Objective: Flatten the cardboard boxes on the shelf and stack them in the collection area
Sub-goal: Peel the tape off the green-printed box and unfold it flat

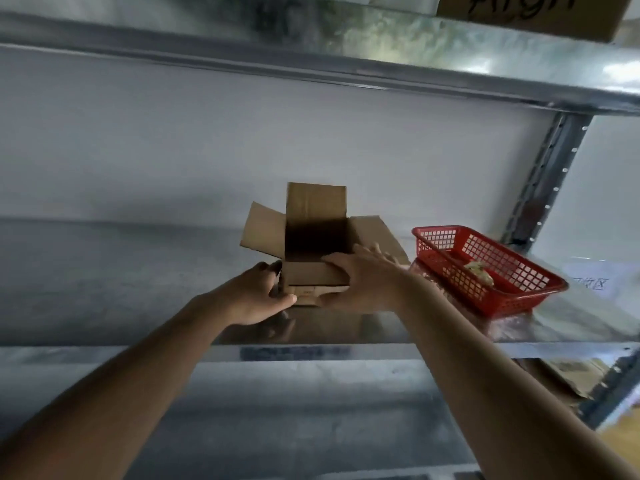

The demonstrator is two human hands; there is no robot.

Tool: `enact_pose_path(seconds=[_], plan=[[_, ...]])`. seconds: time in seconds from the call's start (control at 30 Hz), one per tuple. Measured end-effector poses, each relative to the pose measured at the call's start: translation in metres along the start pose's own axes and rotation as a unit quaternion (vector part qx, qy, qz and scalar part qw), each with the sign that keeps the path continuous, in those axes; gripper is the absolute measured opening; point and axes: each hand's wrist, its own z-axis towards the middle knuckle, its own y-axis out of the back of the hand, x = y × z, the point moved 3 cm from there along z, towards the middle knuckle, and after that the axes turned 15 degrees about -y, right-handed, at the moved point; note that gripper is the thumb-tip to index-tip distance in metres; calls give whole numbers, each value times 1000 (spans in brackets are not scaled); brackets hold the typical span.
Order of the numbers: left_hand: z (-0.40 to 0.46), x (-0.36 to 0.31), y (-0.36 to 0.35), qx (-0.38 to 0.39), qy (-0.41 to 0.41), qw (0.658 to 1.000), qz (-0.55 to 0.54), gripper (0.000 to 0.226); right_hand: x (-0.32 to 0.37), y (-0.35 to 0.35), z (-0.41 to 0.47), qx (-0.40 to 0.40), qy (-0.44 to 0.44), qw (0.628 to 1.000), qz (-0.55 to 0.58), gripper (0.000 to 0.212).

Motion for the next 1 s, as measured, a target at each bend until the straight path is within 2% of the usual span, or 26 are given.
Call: enact_pose_path(seconds=[0.1, 0.23, 0.3, 0.33, 0.4, 0.43, 0.5, 0.57, 0.6, 0.67, 0.7, 0.73, 0.8, 0.83, 0.9, 0.93, 1.0], plan=[[-4, -11, -5, 14, 12, 999, 47, 56, -7, -17, -2, -77, -14, 997, -24, 68], [-9, -17, -1, 22, 65, 994, 87, 71, -12, -35, 0, -151, -15, 987, 47, 64], [-15, -20, 6, -17, 98, 995, 4, 88, -14, -36, 4, -162, 8, 975, 152, 51], [-17, -21, 12, -52, 113, 990, -63, 97, -11, -36, 4, -154, 19, 958, 241, 43], [-24, -24, 26, -143, 123, 962, -198, 120, -2, -35, 4, -107, 43, 886, 450, 31], [-26, -26, 33, -188, 105, 947, -239, 120, 6, -35, 4, -63, 63, 830, 550, 26], [-27, -31, 47, -270, 31, 924, -269, 99, 25, -38, 4, 57, 90, 700, 706, 17], [-27, -33, 61, -316, -43, 919, -231, 85, 44, -43, 4, 134, 55, 597, 789, 16], [-27, -34, 67, -323, -68, 925, -187, 83, 54, -48, 4, 162, 36, 554, 816, 23], [-24, -31, 76, -315, -76, 939, -118, 80, 72, -61, 0, 206, 26, 491, 846, 40], [-22, -27, 79, -299, -62, 947, -104, 80, 79, -66, -2, 223, 24, 481, 848, 49], [-20, -25, 80, -270, -51, 956, -102, 79, 82, -70, -5, 236, 21, 488, 840, 62], [-16, -25, 75, -187, -44, 974, -119, 81, 76, -73, -8, 234, 17, 520, 822, 92], [-14, -26, 70, -152, -45, 980, -120, 82, 68, -72, -9, 211, 7, 525, 825, 103], [-11, -30, 61, -111, -46, 988, -101, 76, 45, -69, -10, 138, -68, 533, 832, 106], [-8, -33, 56, -88, -49, 991, -86, 70, 30, -69, -10, 97, -131, 557, 814, 104], [-4, -40, 47, -21, -50, 997, -50, 66, 3, -68, -12, 15, -230, 661, 714, 96]])
